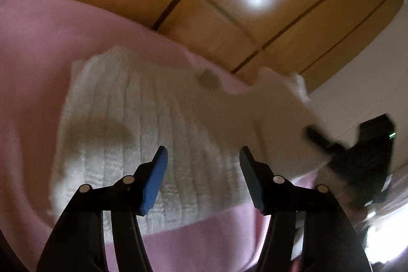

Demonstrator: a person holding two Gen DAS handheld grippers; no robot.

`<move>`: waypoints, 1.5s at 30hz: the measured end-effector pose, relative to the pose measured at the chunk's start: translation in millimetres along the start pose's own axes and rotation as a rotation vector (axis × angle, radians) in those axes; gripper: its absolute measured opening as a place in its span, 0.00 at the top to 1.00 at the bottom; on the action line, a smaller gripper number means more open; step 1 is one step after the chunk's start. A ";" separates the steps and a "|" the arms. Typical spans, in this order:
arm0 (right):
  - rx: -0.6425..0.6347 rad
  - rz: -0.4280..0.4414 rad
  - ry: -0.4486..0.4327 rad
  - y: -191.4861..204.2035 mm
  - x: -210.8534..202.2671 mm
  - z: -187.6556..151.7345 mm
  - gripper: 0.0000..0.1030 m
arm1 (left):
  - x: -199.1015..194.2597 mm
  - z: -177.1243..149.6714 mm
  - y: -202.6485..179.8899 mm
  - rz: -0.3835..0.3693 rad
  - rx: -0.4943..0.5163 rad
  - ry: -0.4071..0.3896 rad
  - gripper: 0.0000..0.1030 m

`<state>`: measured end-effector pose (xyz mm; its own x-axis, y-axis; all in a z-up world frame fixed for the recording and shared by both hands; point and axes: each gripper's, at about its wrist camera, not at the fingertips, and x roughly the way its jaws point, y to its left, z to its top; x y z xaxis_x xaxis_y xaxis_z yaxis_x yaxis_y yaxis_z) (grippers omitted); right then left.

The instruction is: Fold small clothes

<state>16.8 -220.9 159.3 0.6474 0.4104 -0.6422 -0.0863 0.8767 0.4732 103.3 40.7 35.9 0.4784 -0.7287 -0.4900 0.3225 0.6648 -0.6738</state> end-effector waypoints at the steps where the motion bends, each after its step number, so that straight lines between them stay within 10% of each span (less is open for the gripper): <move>1: -0.025 0.010 0.027 10.6 14.3 -4.6 0.89 | -3.8 1.1 1.1 -0.021 -0.011 -0.006 0.41; 4: -0.081 0.005 0.080 28.8 44.0 -22.1 0.89 | -12.4 4.4 5.0 -0.109 -0.063 -0.013 0.24; 16: -0.187 -0.077 0.056 45.6 57.9 -42.6 0.88 | 73.9 17.1 -5.0 -0.285 -0.233 0.172 0.15; 18: -0.194 -0.066 0.054 42.9 56.0 -42.0 0.83 | 86.5 21.6 -14.1 -0.259 -0.218 0.191 0.24; 20: -0.179 -0.029 0.057 34.0 46.7 -42.3 0.67 | 95.4 25.4 -26.4 -0.186 -0.165 0.213 0.59; 22: -0.154 0.021 0.038 19.5 26.3 -43.1 0.34 | 104.2 30.2 -38.2 -0.105 -0.078 0.227 0.72; 28: 0.005 -0.040 -0.097 -43.6 -26.5 -41.9 0.05 | 103.9 32.6 -63.7 0.003 0.065 0.182 0.81; 34: 0.152 -0.135 -0.096 -102.7 -29.7 -46.8 0.17 | 45.0 36.8 -75.3 0.047 0.164 0.062 0.83; 45: -0.061 -0.134 0.058 -26.4 55.5 -51.5 0.45 | -19.8 39.1 -5.1 0.256 0.157 -0.022 0.83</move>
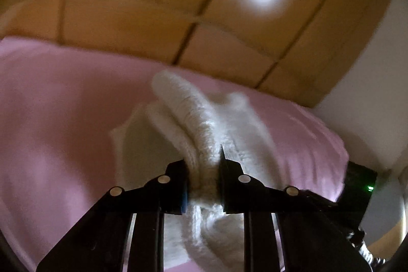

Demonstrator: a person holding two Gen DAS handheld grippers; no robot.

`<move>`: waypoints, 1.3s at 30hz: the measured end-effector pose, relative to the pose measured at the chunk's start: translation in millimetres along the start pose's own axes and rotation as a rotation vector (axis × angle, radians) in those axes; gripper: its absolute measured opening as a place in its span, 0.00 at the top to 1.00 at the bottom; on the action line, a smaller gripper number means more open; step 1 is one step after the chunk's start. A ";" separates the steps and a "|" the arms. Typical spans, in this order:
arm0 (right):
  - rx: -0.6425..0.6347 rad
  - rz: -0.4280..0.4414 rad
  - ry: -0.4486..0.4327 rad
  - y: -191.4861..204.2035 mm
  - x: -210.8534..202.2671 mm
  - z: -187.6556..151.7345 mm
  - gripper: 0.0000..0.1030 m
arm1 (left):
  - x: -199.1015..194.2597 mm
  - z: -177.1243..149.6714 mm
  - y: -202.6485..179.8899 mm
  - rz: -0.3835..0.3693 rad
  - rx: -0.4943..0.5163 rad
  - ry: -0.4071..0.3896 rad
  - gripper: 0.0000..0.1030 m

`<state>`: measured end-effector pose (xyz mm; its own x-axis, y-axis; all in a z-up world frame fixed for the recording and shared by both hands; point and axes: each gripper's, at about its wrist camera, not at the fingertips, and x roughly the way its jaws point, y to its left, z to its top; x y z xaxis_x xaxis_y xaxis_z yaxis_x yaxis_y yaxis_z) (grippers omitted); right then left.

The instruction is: Fold small clothes

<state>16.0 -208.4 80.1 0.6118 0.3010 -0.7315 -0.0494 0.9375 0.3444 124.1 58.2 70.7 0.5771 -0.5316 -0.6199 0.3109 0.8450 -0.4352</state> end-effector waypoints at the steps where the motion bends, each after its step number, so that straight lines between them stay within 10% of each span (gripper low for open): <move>1: -0.009 -0.016 0.004 5.4 2.3 -1.0 0.44 | 3.6 -5.9 7.9 0.023 -0.003 0.015 0.83; 12: -0.056 0.020 -0.028 8.7 -22.0 19.2 0.38 | -5.5 -43.7 35.5 0.165 -0.075 -0.034 0.69; 15: -0.058 0.004 -0.087 4.3 -33.2 42.7 0.39 | -17.0 -41.5 32.2 0.199 -0.095 -0.075 0.32; 26: -0.082 -0.110 -0.032 18.2 27.4 105.4 0.45 | -2.3 -28.7 -8.7 0.203 0.017 -0.123 0.32; 39: -0.146 -0.163 -0.001 49.6 79.3 73.9 0.40 | 5.0 -55.5 20.8 0.368 -0.097 -0.077 0.32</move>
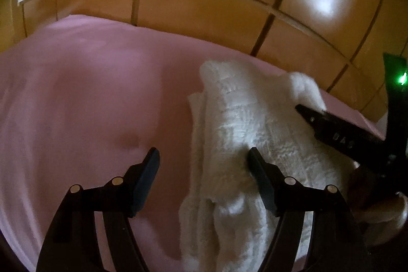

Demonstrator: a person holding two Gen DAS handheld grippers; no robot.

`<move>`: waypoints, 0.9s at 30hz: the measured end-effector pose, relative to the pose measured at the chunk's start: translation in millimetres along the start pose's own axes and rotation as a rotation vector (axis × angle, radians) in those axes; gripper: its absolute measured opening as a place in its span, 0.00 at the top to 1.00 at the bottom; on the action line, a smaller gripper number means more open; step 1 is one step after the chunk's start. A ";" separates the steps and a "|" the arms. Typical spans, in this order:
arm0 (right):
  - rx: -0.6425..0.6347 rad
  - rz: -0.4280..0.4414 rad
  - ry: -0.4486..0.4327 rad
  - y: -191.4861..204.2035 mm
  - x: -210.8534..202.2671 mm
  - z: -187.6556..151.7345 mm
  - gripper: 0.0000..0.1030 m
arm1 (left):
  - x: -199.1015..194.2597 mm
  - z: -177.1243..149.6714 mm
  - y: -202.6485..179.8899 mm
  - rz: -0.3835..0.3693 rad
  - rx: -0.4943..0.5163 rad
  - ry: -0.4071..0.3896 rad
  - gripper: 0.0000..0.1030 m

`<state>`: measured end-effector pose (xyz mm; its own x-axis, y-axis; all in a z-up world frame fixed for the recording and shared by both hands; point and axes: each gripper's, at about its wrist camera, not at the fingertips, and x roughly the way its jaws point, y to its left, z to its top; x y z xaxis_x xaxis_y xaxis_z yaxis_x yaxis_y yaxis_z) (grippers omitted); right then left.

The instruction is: Fold small clothes

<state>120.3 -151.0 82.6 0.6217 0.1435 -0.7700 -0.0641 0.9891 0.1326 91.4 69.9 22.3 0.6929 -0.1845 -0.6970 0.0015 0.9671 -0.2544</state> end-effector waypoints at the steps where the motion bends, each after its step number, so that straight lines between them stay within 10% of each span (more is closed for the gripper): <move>1: 0.008 0.006 -0.001 -2.4 -0.8 0.0 0.39 | -1.9 0.8 -4.1 0.005 0.006 -0.007 0.32; 7: 0.043 0.073 -0.033 -11.9 -16.7 2.3 0.20 | -3.2 0.4 -24.5 0.046 0.065 -0.018 0.31; 27: 0.140 0.173 0.049 -29.8 -52.4 -89.2 0.14 | 2.4 -8.0 -14.7 0.043 0.078 0.009 0.23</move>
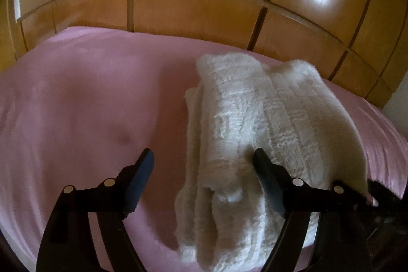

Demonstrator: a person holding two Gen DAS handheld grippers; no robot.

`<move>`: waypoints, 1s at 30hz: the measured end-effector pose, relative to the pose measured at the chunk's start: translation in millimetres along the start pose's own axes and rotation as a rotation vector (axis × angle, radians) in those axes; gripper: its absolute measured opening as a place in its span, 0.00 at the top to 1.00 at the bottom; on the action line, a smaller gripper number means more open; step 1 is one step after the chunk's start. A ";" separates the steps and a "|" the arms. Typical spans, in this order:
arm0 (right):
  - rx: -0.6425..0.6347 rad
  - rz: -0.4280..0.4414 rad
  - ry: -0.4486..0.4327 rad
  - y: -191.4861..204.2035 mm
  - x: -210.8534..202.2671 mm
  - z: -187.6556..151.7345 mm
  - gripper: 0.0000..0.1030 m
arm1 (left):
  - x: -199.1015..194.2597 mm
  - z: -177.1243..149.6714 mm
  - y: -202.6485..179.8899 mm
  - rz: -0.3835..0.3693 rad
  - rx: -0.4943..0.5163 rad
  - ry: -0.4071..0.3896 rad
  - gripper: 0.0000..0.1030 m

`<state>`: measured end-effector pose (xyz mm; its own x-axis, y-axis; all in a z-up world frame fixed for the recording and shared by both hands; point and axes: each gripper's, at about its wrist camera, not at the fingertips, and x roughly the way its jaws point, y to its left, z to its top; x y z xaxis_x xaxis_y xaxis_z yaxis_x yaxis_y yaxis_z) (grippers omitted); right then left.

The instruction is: Fold small clothes

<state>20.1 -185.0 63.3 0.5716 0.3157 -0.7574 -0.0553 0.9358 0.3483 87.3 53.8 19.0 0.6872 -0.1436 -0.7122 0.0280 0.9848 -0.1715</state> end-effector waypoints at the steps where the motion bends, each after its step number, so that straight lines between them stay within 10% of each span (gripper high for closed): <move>1: 0.024 0.017 0.005 -2.7 0.9 -1.1 0.14 | 0.2 -0.5 0.8 -0.001 0.001 0.001 0.23; 11: 0.048 0.117 0.025 -17.3 -17.2 22.7 0.06 | 7.3 -3.3 13.1 -0.068 -0.024 0.014 0.20; 24: 0.157 0.289 0.128 -39.8 46.7 76.2 0.04 | 31.3 -8.6 46.2 -0.361 -0.135 0.059 0.28; 30: 0.148 0.328 0.121 -39.0 50.6 80.0 0.36 | 36.6 -9.4 49.1 -0.506 -0.192 0.076 0.51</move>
<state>116.6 -218.2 55.6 0.4416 0.6195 -0.6490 -0.0954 0.7517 0.6526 107.0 96.0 -21.9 0.5675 -0.6090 -0.5542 0.2036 0.7560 -0.6221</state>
